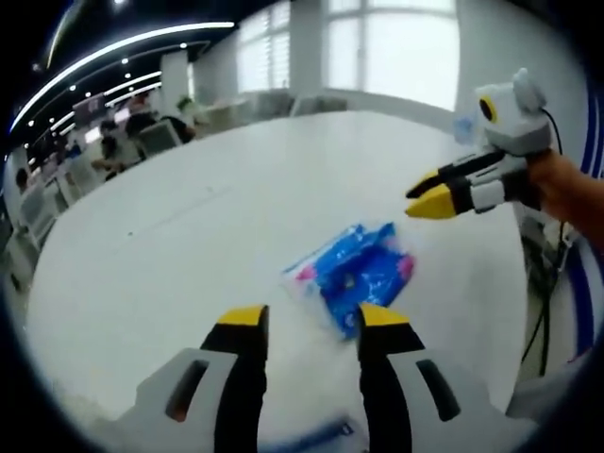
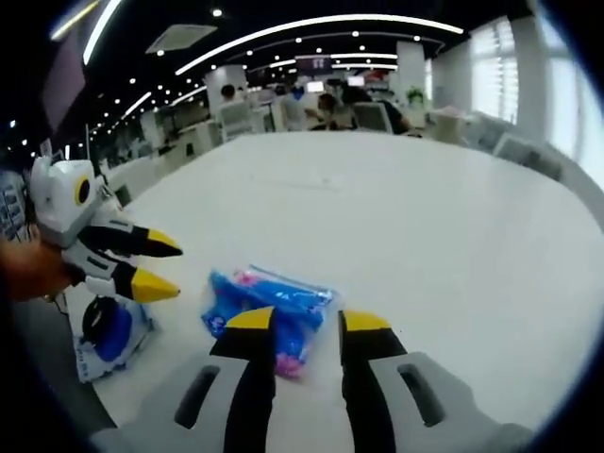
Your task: Arrange the tabletop items into an orderly group along one side of the table until the central work area is clear of visible clutter.
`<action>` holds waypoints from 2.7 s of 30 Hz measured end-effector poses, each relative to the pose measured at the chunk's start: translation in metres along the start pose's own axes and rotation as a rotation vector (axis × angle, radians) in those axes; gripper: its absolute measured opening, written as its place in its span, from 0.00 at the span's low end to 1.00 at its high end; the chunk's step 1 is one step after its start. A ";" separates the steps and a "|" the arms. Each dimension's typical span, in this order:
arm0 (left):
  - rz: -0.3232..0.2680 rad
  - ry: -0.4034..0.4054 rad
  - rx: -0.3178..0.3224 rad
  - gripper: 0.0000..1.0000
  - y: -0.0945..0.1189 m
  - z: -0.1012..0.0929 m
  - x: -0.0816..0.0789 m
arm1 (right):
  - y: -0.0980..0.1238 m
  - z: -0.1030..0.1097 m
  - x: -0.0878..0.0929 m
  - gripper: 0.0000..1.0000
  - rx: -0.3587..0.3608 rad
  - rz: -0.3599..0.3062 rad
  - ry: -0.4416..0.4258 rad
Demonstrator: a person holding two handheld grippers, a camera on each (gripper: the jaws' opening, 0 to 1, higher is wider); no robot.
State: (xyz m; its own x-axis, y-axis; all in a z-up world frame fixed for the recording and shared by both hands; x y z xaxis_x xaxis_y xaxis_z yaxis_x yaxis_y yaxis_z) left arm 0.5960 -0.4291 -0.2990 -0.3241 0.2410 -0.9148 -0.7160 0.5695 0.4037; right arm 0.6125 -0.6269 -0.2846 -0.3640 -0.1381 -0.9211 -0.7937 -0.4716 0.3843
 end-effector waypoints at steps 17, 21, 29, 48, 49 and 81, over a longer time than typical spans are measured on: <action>-0.071 0.001 0.010 0.37 0.050 0.006 -0.012 | 0.011 0.045 -0.035 0.35 -0.072 -0.066 0.081; -0.106 -0.009 0.006 0.37 0.070 0.009 -0.019 | 0.015 0.065 -0.045 0.36 -0.108 -0.083 0.102; -0.142 -0.022 -0.012 0.36 0.107 0.022 -0.019 | 0.019 0.097 -0.055 0.35 -0.148 -0.095 0.136; -0.125 0.010 -0.042 0.34 0.191 0.050 0.016 | 0.015 0.172 -0.049 0.34 -0.223 -0.030 0.190; -0.125 0.015 -0.044 0.34 0.195 0.051 0.017 | 0.013 0.176 -0.049 0.34 -0.229 -0.026 0.198; 0.049 0.267 -0.139 0.36 0.256 0.005 0.076 | -0.065 0.226 0.014 0.27 -0.533 0.262 0.370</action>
State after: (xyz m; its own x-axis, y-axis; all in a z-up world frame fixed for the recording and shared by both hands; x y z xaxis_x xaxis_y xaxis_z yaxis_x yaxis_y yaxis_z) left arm 0.3917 -0.2609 -0.2652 -0.4979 0.0398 -0.8663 -0.7675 0.4448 0.4616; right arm 0.5488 -0.4018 -0.3083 -0.2456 -0.5486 -0.7992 -0.3210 -0.7319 0.6010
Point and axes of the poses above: the point that each gripper's makers call its tool centre point, and the gripper's own axes: y roughly backward along the fingers, z roughly to its left, x roughly out of its underside, the point moved 5 cm from there along y, roughly backward along the fingers, and after that the axes turned 12 degrees about -z, right-handed, at the moved point
